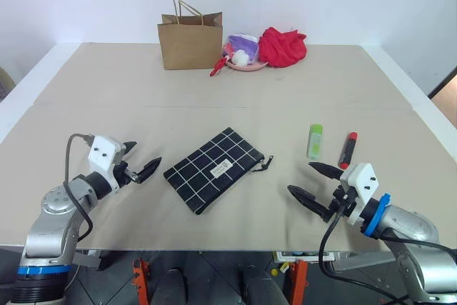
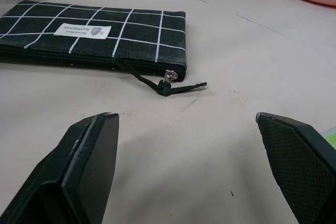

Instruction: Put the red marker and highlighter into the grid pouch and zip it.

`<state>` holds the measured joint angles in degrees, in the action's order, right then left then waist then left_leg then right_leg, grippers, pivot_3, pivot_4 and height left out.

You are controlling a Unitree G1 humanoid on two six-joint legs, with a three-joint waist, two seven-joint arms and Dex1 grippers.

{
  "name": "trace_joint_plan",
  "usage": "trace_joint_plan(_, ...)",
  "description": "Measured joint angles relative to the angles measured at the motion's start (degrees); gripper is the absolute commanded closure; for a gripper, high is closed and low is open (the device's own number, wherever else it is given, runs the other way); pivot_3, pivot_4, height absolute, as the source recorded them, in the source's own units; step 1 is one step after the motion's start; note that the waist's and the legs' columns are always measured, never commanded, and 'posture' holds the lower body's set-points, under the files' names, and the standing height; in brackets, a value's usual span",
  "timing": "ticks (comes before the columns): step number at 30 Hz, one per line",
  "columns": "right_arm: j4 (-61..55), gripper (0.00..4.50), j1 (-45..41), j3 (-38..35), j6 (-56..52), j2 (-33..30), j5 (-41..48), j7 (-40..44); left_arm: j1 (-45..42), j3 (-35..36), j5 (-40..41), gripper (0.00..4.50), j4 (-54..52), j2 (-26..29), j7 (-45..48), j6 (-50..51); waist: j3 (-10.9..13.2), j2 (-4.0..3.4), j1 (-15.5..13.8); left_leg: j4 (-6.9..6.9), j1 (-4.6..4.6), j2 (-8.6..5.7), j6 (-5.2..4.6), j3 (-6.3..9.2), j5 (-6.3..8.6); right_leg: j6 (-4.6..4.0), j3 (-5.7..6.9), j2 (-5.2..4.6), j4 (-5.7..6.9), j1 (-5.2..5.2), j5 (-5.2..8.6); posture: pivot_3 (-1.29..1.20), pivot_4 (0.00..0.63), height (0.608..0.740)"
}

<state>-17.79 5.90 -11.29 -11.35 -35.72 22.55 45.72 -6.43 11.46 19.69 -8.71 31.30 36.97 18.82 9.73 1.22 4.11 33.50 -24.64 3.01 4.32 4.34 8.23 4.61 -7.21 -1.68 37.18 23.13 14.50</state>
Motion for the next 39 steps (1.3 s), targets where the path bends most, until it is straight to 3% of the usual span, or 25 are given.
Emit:
trace_joint_plan(27, -0.58, 0.00, -1.07, 0.03, -1.51, 0.36, 0.35, -2.16, 0.01, -2.25, 0.05, 0.05, -0.62, -0.01, 3.19, -2.56, 0.00, 0.00, 0.03, 0.01, 0.01, 0.00, 0.00, 0.00, 0.00, 0.00, -0.01, 0.00, 0.00, -0.01, -0.02, 0.00, 0.150, 0.740)
trace_joint_plan(30, -0.58, 0.90, -5.67, 0.56, -4.80, 0.74, 1.43, -3.17, 0.15, -2.66, 0.02, 0.00, -1.56, -0.01, 3.92, -2.75, 0.00, 0.00, 0.12, 0.01, 0.04, 0.02, -0.02, -0.01, -0.01, -0.01, -0.01, 0.01, 0.00, -0.01, -0.08, 0.00, 0.150, 0.740)
trace_joint_plan(37, 1.00, 4.39, -22.32, 9.00, -12.60, 8.00, 1.88, -7.75, 2.01, -6.17, -0.44, 0.00, -4.92, 1.13, 7.31, -3.97, 0.00, 0.02, 0.20, 0.00, 0.06, 0.11, -0.04, -0.01, -0.03, -0.02, 0.00, 0.12, 0.02, -0.02, -0.11, 0.00, 0.150, 0.740)
trace_joint_plan(39, 2.87, 4.39, -24.39, 11.68, -13.77, 10.10, 0.99, -8.80, 2.51, -6.43, -0.44, 0.00, -5.36, 1.16, 7.31, -3.92, 0.00, 0.02, 0.00, 0.00, -0.01, 0.11, -0.02, 0.00, -0.02, 0.02, -0.01, 0.12, 0.01, 0.00, -0.07, 0.00, 0.150, 0.740)
